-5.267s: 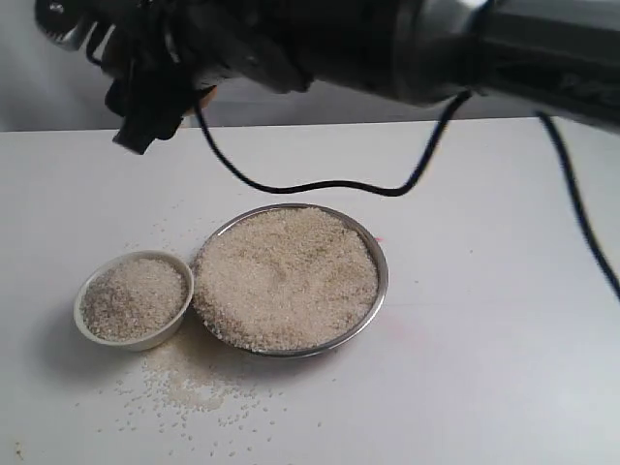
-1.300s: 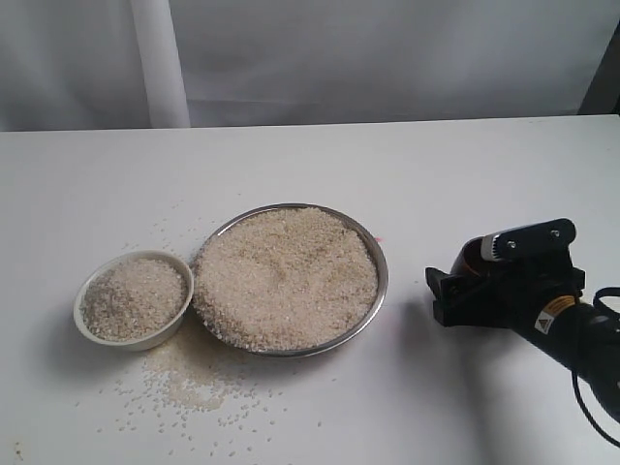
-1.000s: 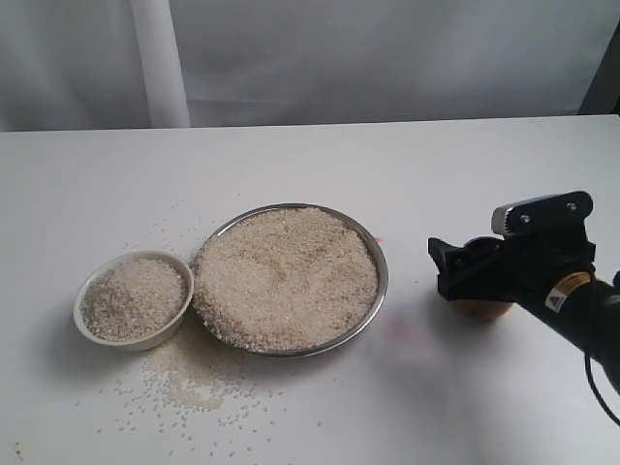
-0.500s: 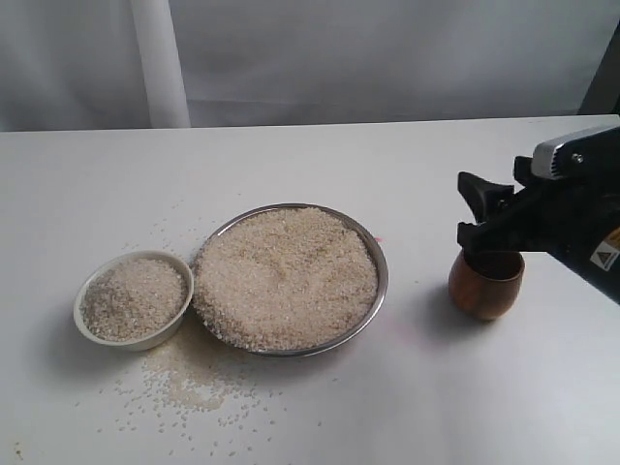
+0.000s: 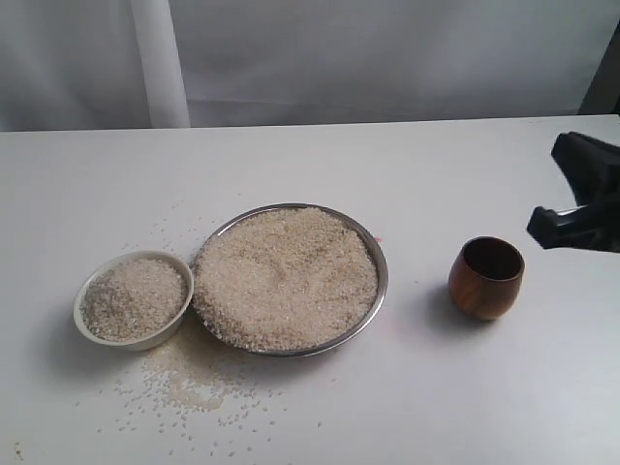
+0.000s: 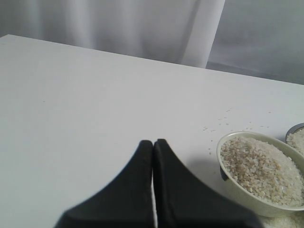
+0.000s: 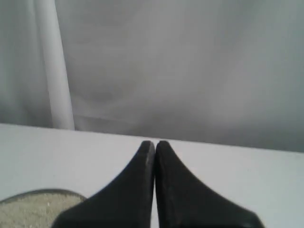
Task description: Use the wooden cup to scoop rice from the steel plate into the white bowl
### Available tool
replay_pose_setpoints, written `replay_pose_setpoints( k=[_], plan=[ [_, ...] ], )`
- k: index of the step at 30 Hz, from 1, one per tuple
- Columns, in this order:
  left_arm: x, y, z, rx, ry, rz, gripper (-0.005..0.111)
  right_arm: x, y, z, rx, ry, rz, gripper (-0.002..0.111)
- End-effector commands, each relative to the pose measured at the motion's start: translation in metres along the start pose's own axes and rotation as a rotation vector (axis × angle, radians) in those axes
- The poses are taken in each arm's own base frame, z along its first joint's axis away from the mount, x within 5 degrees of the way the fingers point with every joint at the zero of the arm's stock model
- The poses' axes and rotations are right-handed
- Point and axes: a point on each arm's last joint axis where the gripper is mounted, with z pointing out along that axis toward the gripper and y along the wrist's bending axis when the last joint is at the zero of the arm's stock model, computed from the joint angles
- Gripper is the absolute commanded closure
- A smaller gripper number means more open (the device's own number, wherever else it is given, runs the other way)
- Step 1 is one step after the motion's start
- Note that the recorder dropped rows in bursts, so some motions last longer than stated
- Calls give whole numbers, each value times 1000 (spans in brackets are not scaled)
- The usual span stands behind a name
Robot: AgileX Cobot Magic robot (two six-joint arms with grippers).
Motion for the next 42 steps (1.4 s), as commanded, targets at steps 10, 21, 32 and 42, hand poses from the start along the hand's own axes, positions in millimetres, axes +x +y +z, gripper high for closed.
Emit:
replay_pose_setpoints(
  k=[10,21,32,42],
  plan=[
    [-2,0,-1,2,-12,1,107,-28,1,-27,2,-149,12,108],
    [-2,0,-1,2,-12,1,107,-32,-2,-86,44,7,28,108],
    [-2,0,-1,2,-12,1,107,9,-8,-130,142,-59,3,108],
    [-2,0,-1,2,-12,1,107,41,-8,-138,144,-36,5,108]
  ],
)
